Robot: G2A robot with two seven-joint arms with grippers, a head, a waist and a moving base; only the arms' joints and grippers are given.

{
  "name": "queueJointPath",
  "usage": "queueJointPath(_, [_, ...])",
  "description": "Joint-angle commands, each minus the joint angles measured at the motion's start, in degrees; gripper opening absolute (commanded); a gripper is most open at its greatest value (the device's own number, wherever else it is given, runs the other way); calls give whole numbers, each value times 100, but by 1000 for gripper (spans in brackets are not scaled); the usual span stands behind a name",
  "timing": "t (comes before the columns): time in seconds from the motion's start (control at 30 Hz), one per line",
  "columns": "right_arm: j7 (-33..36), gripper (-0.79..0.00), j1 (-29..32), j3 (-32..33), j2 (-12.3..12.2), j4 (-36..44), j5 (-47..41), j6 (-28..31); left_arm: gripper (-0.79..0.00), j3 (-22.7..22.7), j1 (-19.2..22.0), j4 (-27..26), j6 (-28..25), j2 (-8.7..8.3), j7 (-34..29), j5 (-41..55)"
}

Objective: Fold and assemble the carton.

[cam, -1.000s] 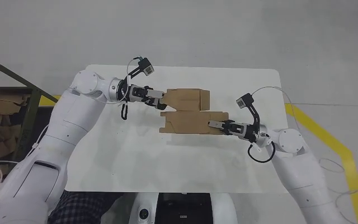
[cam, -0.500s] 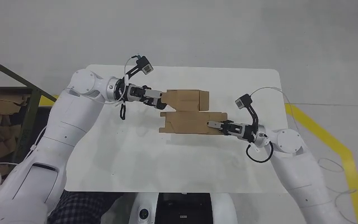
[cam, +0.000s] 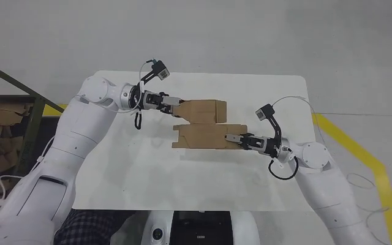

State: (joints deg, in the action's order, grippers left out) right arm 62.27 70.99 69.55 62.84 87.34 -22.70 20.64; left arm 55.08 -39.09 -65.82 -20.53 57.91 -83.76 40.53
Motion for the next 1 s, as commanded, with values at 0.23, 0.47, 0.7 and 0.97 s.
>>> queueJointPath(0.23, [-29, -785, 14, -42, -5, 54, -60, -11, -428, 7, 2, 27, -81, 27, 82, -105])
queueJointPath(0.47, [-70, -785, 13, -51, -10, 77, -98, -19, -502, -8, 20, 79, -146, 45, 147, -314])
queueJointPath(0.7, [-75, -785, 18, -28, -23, 127, -124, -35, -665, -25, 48, 115, -195, 59, 196, -528])
queueJointPath(0.97, [-174, -785, 51, 0, -36, 182, -126, -88, -785, 4, 47, 86, -207, 69, 208, -605])
